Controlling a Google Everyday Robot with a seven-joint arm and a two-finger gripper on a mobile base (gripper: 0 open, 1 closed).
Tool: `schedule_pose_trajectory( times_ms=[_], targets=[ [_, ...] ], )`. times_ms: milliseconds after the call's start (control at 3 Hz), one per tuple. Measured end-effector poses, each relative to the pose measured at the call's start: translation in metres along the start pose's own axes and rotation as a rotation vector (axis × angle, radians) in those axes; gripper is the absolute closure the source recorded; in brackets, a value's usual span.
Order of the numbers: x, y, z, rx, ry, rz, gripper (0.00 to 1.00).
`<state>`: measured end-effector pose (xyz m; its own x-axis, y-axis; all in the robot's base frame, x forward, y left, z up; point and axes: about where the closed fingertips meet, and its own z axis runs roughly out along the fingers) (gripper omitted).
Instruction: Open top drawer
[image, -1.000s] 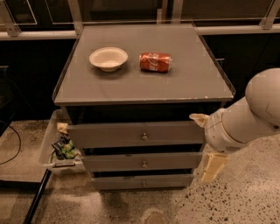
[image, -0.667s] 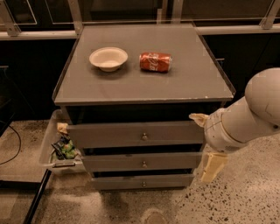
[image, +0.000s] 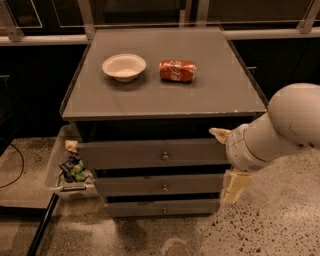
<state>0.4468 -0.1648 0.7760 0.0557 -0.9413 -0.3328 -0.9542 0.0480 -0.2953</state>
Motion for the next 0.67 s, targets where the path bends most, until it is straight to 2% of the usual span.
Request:
schedule_pose_trajectory(
  times_ms=[667],
  targets=[
    [0.006,-0.044,0.032,0.144,0.006,-0.137,0.0]
  ],
)
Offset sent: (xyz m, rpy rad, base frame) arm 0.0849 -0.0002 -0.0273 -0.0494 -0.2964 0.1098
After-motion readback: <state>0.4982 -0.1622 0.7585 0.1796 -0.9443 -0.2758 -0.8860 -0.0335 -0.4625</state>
